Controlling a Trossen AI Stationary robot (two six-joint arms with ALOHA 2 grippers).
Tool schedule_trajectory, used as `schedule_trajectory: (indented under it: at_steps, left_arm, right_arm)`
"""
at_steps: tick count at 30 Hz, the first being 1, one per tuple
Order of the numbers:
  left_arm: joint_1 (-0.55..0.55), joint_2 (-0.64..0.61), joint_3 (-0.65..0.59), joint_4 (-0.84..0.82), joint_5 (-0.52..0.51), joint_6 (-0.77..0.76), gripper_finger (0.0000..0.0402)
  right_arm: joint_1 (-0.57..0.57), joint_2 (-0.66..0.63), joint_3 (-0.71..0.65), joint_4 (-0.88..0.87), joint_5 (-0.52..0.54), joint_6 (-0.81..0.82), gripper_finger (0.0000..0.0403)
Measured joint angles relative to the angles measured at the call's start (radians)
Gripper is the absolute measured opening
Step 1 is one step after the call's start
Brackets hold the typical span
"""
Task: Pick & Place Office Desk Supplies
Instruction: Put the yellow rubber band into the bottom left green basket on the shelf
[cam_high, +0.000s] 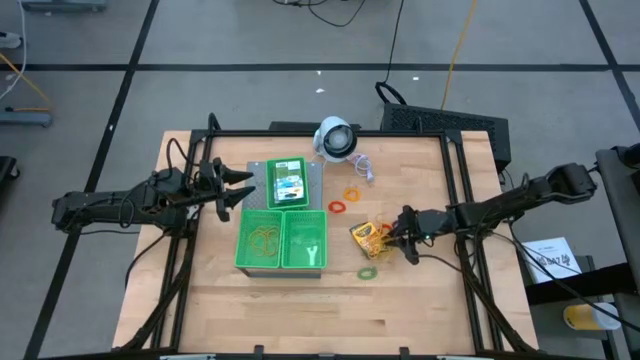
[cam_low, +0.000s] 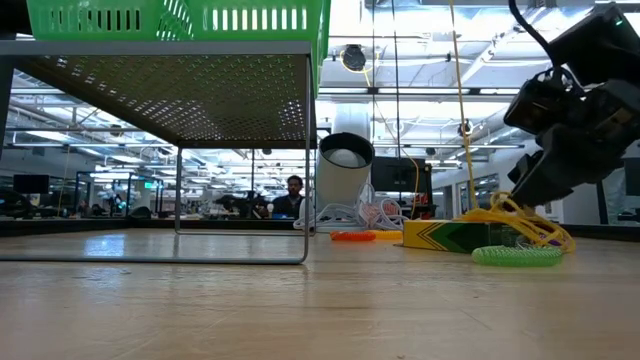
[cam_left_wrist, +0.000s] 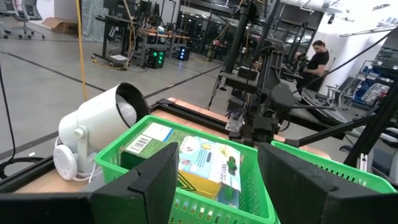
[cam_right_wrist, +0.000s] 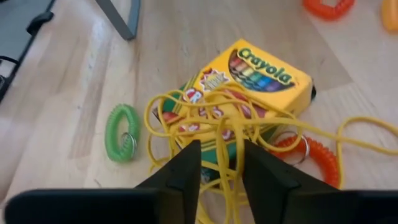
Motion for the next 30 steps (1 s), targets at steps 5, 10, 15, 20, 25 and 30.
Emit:
schedule_trajectory:
  at_steps: [5,10,15,20,25,30]
  left_arm:
    - [0.000,0.000,0.000,0.000,0.000,0.000,0.0230]
    - [0.000,0.000,0.000,0.000,0.000,-0.001,0.0230]
    - [0.000,0.000,0.000,0.000,0.000,-0.004,0.0230]
    - [0.000,0.000,0.000,0.000,0.000,-0.029,0.0230]
    - [0.000,0.000,0.000,0.000,0.000,-0.040,0.0230]
    - [0.000,0.000,0.000,0.008,0.000,-0.041,0.0230]
  right_arm:
    - [0.000,-0.028,0.000,0.000,0.001,-0.006,0.0050]
    - [0.000,-0.030,0.000,-0.032,0.008,-0.047,0.0005]
    - [0.000,-0.029,0.000,-0.095,0.054,-0.052,0.0003]
    - [0.000,-0.030,0.000,0.052,0.029,-0.073,0.0002]
    - [0.000,-0.030,0.000,0.303,-0.030,-0.166,0.0001]
    - [0.001,-0.030,0.000,0.535,-0.057,-0.282,0.0001]
